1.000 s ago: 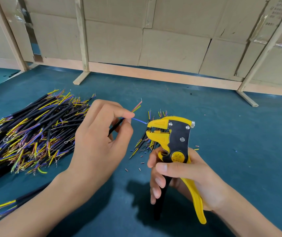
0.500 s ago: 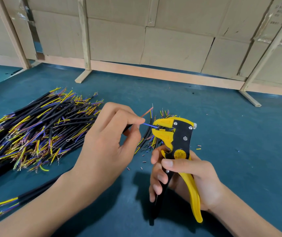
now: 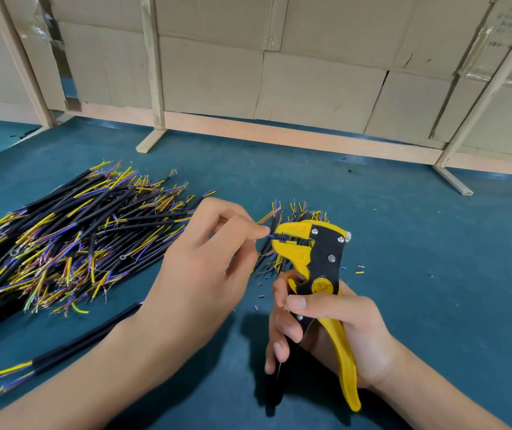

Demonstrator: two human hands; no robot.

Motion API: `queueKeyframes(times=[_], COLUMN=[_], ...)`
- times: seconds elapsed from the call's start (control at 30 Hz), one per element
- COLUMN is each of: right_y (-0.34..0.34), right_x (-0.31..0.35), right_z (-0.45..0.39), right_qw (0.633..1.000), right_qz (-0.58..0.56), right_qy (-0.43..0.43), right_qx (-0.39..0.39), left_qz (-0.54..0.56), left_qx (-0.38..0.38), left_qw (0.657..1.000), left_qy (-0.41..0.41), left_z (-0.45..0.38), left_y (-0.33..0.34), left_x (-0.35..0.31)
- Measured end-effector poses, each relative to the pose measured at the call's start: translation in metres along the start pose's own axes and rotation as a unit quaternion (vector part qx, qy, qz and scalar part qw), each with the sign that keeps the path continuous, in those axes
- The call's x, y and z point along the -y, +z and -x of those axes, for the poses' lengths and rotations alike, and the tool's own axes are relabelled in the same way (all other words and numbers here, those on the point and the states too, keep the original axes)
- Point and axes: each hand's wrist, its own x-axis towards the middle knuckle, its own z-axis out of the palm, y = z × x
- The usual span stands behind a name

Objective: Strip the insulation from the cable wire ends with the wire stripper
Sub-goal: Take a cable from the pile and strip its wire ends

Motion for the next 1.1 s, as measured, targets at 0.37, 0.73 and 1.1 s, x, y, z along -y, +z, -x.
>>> queueKeyframes(times=[0.37, 0.73, 1.1], right_y=[0.002, 0.012, 0.02], right_x=[0.001, -0.001, -0.002], right_z=[-0.003, -0.002, -0.001], right_qw=[1.0, 0.999, 0.991], right_qz=[0.015, 0.018, 0.043], right_qy=[-0.011, -0.015, -0.01], right_qx=[0.006, -0.035, -0.127], left_qz=[0.017, 0.018, 0.015], left_qx=[0.008, 0.002, 0.008], left_qw=[1.0, 1.0, 1.0], left_qy=[-0.006, -0.008, -0.007], left_z=[0.002, 0.002, 0.002], left_y=[0.001, 0.0, 0.001], left_x=[-0.005, -0.004, -0.001])
